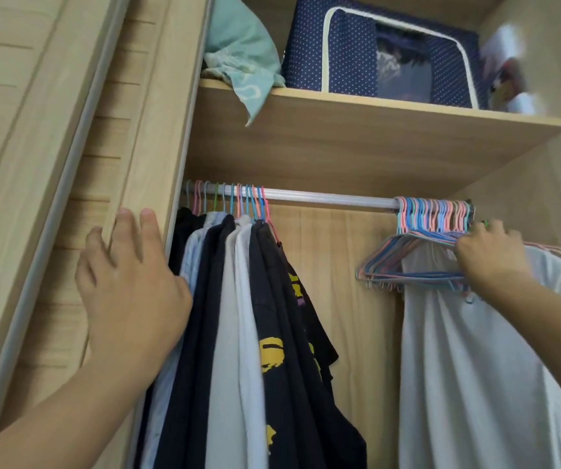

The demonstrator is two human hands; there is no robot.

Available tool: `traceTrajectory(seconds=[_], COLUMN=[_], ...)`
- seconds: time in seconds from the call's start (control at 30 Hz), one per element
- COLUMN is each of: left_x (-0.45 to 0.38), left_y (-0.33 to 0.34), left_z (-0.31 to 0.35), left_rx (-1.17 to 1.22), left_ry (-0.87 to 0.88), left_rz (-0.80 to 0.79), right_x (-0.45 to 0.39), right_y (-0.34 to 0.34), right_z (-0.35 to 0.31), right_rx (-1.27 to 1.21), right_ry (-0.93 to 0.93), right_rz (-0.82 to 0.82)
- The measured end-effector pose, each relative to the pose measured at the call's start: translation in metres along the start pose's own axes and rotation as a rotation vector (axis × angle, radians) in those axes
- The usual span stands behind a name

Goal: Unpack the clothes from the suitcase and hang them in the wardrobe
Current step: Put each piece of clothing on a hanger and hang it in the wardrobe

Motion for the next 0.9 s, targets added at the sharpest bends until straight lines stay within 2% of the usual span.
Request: traceTrajectory(seconds=[0.13, 0.27, 0.4, 0.5, 0.63, 0.7, 0.77, 0.9], left_x=[0.0, 0.0, 0.0, 0.001, -0.001, -0.001, -0.001, 0.001], left_y=[0.0, -0.001, -0.001, 0.0, 0.0, 0.001, -0.001, -0.01], left_z=[0.0, 0.0, -0.001, -0.001, -0.002, -0.001, -0.001, 0.004], left_rx=[-0.008, -0.014, -0.008, -0.019, -0.028, -0.028, -0.035, -0.036], left_ry=[0.012, 0.023, 0.019, 0.02, 0.002, -0.004, -0.016, 0.039], left_rz=[0.0, 0.012, 0.017, 0.021, 0.01, -0.01, -0.019, -0.049], right_x=[-0.001, -0.009, -0.021, -0.027, -0.033, -0.029, -0.017, 0.048], right_y=[-0.005, -0.012, -0.016, -0.023, -0.023, -0.026, -0.034, -0.03], right_z=[-0.011, -0.027, -0.044, -0.053, -0.066, -0.066, -0.062, -0.052], right_rx=[-0.026, -0.161, -0.437, -0.555, -0.867, -1.007, -1.14, -1.463], right_ry=[-0.045, -0.021, 0.079, 0.158, 0.258, 0.268, 0.298, 0.482], right_rz=[0.103, 0.042, -0.025, 0.005, -0.086, -0.076, -0.043, -0.156])
Point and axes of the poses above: each hand's wrist, its own x-axis away from the middle knuckle, its own y-axis out of the palm, z = x × y, the point moved 6 cm from there along -x, towards the middle knuckle, and after that the axes turned 9 degrees about z, right-handed, at the moved point
